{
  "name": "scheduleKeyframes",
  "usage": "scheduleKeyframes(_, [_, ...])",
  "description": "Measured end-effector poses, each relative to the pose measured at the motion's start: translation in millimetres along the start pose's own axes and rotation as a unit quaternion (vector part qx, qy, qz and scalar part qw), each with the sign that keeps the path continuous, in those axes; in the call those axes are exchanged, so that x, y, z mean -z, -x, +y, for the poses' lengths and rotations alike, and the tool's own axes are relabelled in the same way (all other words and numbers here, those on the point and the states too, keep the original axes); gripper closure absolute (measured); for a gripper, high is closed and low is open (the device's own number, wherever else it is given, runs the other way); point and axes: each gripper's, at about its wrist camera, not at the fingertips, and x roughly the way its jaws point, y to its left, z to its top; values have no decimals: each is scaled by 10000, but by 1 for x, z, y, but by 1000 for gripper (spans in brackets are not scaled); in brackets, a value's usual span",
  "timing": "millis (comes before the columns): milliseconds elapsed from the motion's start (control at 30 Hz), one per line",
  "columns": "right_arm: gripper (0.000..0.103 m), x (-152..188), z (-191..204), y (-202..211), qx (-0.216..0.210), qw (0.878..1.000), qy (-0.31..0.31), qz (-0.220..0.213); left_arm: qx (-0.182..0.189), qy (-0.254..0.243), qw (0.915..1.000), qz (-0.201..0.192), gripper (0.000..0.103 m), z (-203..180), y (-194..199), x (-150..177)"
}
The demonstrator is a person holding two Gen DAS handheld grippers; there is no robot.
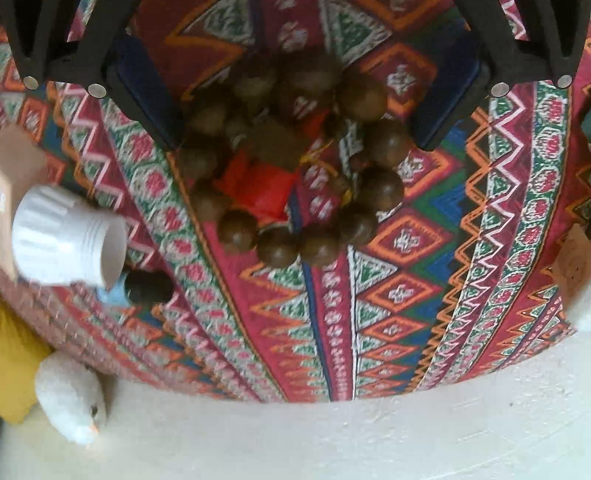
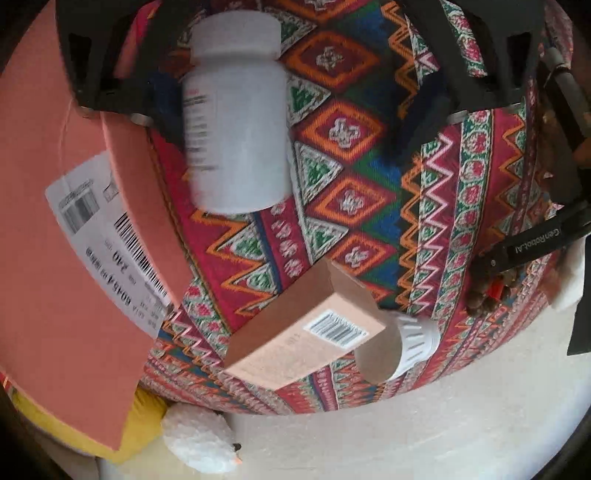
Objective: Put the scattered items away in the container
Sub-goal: 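Grasp the bead bracelet with left tool while right tool grasps the white bottle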
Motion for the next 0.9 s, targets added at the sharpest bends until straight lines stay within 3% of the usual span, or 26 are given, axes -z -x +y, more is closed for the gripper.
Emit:
scheduleKeyframes(33, [53,-2,0,3,-61,10000,47,-31,86,43,9999,-107,36,0,3,1])
scheduleKeyframes(67, [58,-3,1,7,-129,9999,83,-51,184,24,9997,-140,56,1,8,2])
scheduleKeyframes(100, [58,0,4,12,-206,9997,102,-56,269,37,9995,-139,61,3,12,3])
scheduleKeyframes(300, [58,14,22,42,-670,9975,216,-87,733,121,9969,-258,63,19,67,31])
scheduleKeyframes(367, [58,18,28,52,-824,9962,254,-97,868,100,9955,-361,85,26,97,46])
scheduleKeyframes(533, [58,31,46,78,-1183,9922,377,-144,908,116,9951,-363,85,45,152,82])
scheduleKeyframes(700, [58,64,82,109,-1269,9881,777,-383,902,100,9952,-371,85,63,194,129])
scheduleKeyframes(900, [58,118,92,136,-1497,9846,852,-287,957,59,9948,-351,85,78,227,169])
